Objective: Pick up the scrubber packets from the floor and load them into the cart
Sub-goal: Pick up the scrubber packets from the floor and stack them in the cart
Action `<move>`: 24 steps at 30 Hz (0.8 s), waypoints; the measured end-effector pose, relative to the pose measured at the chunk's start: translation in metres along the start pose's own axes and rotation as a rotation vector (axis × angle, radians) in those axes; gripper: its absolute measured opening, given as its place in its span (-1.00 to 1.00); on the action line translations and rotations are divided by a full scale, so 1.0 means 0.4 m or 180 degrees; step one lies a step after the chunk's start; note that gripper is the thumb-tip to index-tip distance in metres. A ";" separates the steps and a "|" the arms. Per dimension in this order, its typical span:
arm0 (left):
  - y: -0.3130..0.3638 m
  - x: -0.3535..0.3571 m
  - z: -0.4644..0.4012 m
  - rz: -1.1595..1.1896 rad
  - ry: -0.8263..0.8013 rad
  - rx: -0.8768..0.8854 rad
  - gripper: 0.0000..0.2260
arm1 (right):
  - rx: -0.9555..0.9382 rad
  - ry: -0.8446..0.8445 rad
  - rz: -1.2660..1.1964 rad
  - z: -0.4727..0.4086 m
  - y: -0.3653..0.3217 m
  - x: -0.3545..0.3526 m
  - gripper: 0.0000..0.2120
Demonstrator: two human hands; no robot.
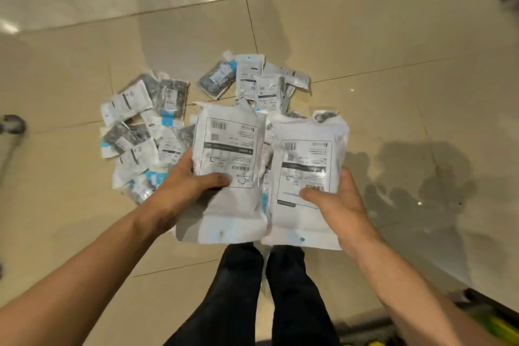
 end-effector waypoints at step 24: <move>0.093 -0.288 0.805 0.1712 0.1107 0.0875 -0.44 | -0.1652 -0.1487 0.0112 0.613 -0.404 -0.062 -0.46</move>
Point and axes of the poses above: each hand's wrist, its own z-axis away from the middle knuckle, its own x-axis out of the palm, y = z × x, the point moved 10 cm from there along -z, towards the middle knuckle, and after that the axes turned 10 degrees about y, right-handed, at the moved point
